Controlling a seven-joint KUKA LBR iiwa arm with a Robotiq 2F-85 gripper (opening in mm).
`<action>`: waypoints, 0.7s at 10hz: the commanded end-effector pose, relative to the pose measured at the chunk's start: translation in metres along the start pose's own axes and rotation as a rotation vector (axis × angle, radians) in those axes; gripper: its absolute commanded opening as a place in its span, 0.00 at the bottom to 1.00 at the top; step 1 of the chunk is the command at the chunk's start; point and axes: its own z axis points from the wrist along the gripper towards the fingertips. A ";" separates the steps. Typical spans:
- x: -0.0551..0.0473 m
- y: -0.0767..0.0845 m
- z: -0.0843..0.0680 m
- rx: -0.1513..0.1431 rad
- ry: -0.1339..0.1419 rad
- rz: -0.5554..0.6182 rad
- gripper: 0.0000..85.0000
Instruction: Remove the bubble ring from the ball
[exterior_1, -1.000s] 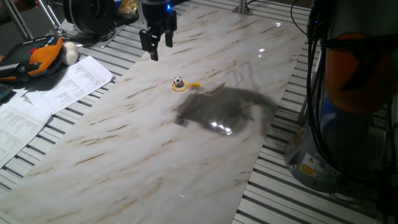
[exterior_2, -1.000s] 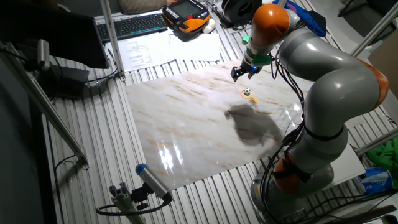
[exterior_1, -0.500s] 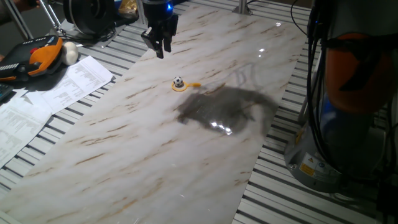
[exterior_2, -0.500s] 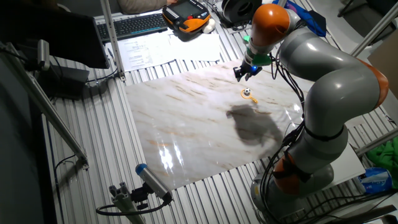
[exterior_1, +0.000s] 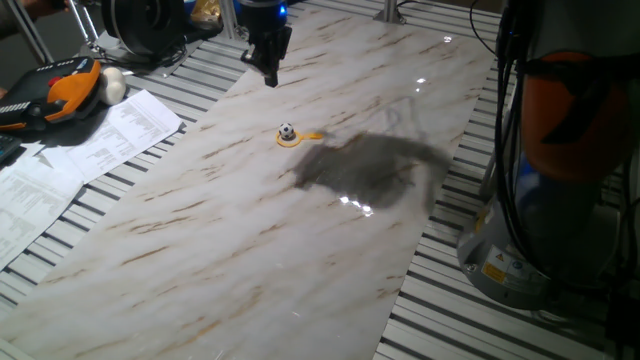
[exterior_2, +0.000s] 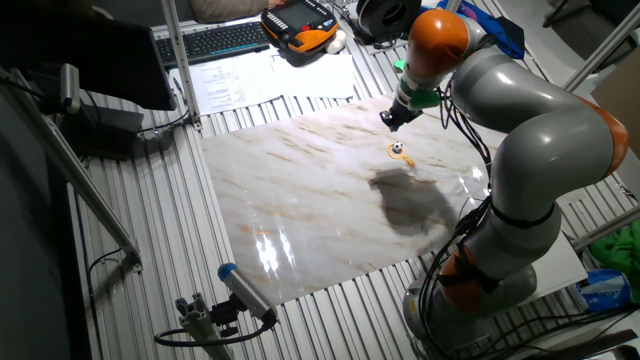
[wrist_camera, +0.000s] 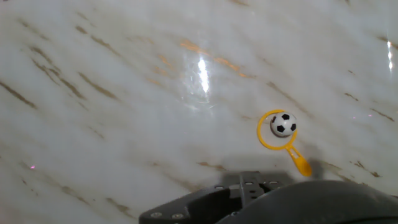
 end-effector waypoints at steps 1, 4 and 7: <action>0.001 -0.004 0.002 -0.001 -0.004 -0.001 0.00; 0.005 -0.020 0.013 0.006 -0.022 -0.024 0.20; 0.001 -0.032 0.025 0.025 -0.048 -0.026 0.20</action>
